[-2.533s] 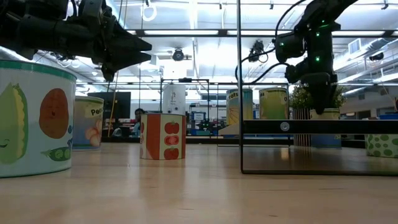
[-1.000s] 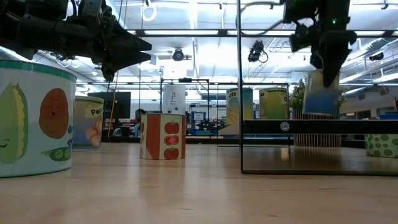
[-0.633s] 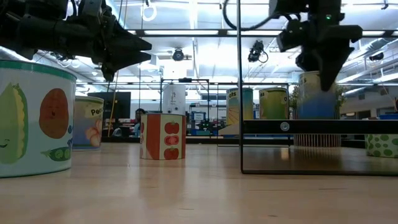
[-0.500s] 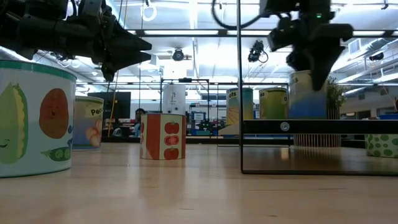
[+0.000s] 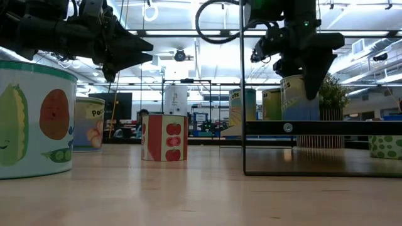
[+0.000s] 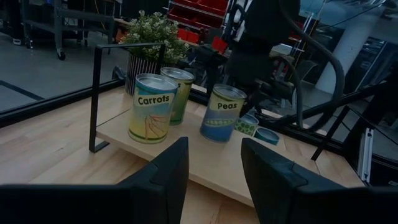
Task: Pick and place cans onto a shelf
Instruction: Put the large canned peas on the shelf
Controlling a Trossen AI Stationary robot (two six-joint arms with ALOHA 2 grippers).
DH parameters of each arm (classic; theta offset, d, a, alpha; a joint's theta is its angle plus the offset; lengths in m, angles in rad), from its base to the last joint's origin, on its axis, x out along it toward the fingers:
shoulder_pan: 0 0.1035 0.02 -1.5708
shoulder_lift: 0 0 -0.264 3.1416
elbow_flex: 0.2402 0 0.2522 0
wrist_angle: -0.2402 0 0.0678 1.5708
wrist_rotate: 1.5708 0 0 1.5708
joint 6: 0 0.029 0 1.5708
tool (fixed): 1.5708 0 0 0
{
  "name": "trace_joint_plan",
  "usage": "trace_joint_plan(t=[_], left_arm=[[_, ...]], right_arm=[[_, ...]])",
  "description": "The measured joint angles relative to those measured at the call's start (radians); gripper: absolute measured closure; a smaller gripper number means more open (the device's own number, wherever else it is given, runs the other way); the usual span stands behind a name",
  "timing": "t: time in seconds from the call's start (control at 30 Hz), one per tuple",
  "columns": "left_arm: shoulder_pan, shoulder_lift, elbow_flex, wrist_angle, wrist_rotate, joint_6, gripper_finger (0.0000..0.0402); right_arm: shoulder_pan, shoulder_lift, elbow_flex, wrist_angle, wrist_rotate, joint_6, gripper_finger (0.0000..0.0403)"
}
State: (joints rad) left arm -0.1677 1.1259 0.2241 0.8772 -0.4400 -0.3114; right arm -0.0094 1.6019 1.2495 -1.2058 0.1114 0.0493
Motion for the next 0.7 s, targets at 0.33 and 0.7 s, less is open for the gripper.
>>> trace_joint_plan(t=[0.33, 0.7], left_arm=[[0.000, 0.000, 0.000, 0.000, 0.000, 0.000, 0.0248], [0.000, 0.000, 0.000, 0.000, 0.000, 0.000, 0.0248]], right_arm=[[0.000, -0.067, 0.001, -0.028, 0.051, 0.053, 0.0021], [0.040, -0.108, 0.040, -0.055, 0.182, 0.086, 0.0021]])
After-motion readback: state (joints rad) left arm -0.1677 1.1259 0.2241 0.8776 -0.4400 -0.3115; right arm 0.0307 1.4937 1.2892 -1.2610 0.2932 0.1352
